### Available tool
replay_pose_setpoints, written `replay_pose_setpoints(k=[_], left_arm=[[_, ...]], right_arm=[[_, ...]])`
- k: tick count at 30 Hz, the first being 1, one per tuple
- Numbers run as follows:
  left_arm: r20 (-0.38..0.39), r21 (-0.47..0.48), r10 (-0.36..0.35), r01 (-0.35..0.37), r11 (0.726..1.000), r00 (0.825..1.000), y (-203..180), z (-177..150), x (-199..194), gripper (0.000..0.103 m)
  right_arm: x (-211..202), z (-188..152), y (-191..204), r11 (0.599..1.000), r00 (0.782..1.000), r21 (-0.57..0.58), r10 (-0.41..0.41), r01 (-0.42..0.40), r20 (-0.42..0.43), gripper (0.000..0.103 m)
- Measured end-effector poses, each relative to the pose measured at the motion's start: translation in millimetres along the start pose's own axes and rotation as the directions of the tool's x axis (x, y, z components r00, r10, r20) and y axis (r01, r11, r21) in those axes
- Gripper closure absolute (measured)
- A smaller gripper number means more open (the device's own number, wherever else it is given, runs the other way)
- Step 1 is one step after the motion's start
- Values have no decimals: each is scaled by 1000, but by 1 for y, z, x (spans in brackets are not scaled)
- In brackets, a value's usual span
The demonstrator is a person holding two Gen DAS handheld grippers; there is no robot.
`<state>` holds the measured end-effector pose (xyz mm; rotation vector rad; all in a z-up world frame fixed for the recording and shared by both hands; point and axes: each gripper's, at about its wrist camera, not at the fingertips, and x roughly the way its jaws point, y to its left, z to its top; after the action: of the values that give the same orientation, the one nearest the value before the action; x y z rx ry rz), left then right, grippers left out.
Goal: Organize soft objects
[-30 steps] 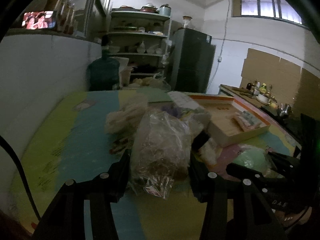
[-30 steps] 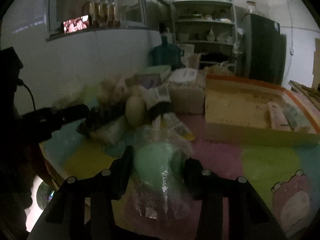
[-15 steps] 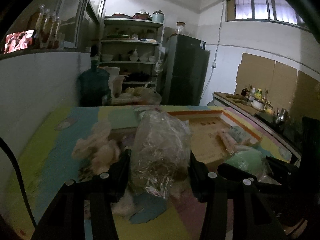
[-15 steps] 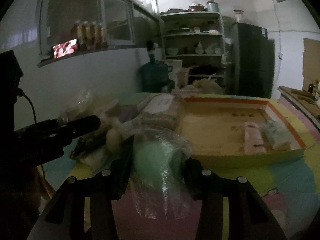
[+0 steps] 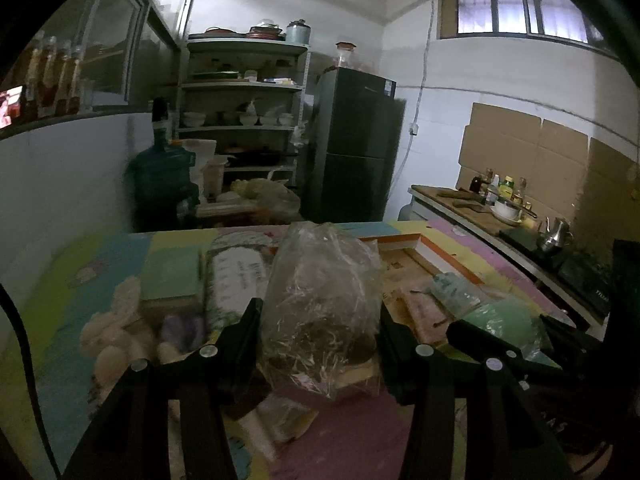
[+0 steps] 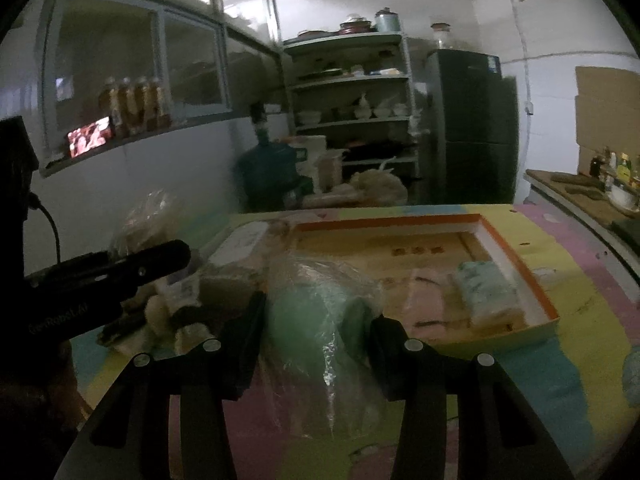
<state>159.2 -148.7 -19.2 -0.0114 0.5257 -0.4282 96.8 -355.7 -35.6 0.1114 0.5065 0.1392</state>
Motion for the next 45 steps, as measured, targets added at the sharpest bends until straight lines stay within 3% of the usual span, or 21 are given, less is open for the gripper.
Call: replay_pose_setpoints(k=[23,30,45], left_arm=[[-59,7,-42,42,999,997,-57,23,77,51],[-127,1,-32,32,999,991,-62,16,109,51],[-241,-4,-6,5,1000,970,-60,-1,151,51]], right_arm=[[-2,31,-104,990,991,73,-126,122,44,55],[21,33,-119,990,994,91,-107,105,15,55],[89,29,-121,992,988,85,-76,88,-134,55]])
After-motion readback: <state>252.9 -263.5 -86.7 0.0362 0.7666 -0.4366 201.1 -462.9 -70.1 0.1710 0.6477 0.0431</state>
